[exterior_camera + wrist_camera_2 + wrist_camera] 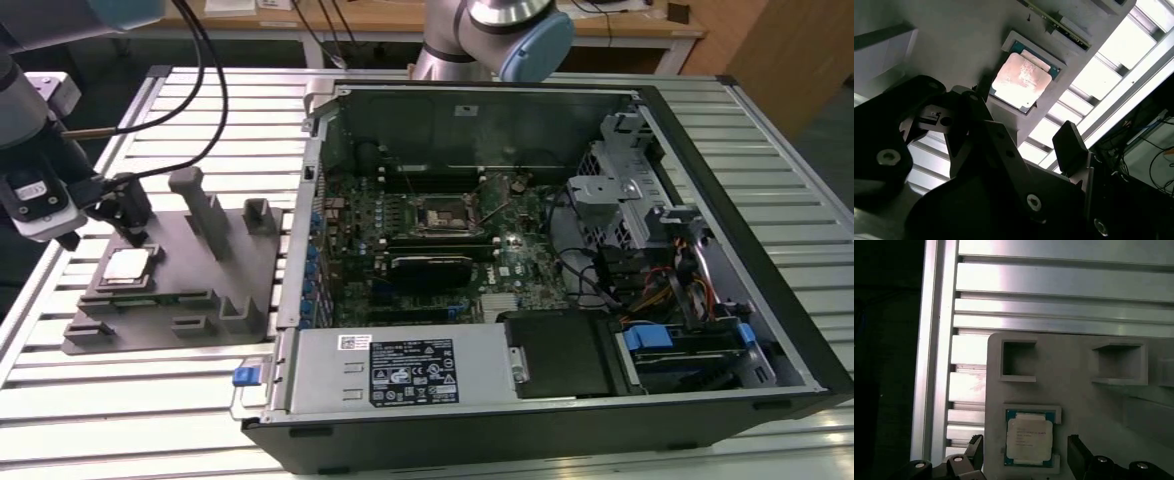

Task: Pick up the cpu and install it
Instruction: 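Pick up the cpu and move it towards the insertion slot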

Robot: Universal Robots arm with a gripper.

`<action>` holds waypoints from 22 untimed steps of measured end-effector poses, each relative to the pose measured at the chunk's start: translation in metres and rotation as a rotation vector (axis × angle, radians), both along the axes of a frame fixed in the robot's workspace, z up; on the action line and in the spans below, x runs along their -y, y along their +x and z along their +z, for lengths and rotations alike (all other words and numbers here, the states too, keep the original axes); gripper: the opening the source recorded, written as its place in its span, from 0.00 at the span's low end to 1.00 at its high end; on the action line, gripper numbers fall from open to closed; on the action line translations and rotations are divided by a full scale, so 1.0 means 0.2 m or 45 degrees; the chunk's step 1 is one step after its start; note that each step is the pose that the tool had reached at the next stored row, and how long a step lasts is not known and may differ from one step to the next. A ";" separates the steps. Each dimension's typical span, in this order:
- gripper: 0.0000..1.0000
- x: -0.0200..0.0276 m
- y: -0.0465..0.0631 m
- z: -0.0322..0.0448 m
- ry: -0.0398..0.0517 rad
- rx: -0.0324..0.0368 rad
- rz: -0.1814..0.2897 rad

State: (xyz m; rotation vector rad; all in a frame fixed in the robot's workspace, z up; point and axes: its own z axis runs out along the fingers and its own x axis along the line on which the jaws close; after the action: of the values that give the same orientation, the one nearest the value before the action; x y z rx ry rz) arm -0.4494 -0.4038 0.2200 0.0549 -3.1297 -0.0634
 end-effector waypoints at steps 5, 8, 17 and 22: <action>0.76 0.001 0.00 -0.030 0.000 0.0000 -0.002; 0.76 0.002 0.00 -0.052 0.000 -0.0001 -0.003; 0.76 0.002 0.00 -0.121 0.000 -0.0002 -0.007; 0.76 0.002 0.01 -0.146 0.000 -0.0002 -0.007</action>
State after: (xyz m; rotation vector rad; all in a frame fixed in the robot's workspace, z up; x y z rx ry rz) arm -0.4479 -0.4042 0.1908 0.0461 -3.1298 -0.0632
